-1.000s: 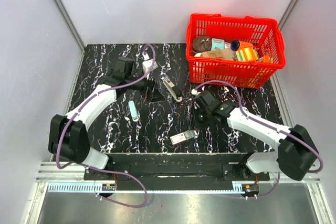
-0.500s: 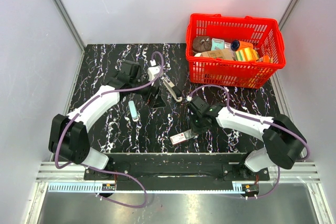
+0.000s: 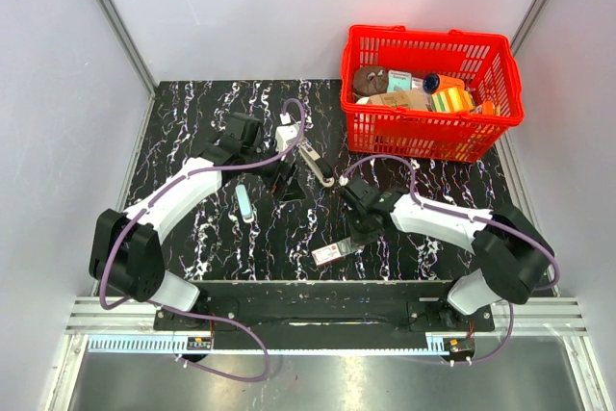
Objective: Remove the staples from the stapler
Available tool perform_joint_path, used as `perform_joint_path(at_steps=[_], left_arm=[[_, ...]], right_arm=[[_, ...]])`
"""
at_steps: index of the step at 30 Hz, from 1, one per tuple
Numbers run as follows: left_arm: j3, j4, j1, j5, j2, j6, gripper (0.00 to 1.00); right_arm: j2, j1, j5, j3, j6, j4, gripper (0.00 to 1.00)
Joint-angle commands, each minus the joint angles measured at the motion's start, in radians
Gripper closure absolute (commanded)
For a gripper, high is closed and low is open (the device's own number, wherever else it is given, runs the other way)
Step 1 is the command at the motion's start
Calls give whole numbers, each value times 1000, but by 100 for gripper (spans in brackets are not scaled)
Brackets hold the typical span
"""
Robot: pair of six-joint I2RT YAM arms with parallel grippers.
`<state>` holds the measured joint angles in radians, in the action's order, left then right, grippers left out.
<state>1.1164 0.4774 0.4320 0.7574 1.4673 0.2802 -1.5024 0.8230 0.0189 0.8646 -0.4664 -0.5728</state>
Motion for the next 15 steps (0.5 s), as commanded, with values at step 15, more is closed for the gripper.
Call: perform_joint_path(at_steps=[15], left_arm=[[22, -20, 14, -18, -19, -1, 6]], right_arm=[[-52, 11, 36, 65, 49, 10, 78]])
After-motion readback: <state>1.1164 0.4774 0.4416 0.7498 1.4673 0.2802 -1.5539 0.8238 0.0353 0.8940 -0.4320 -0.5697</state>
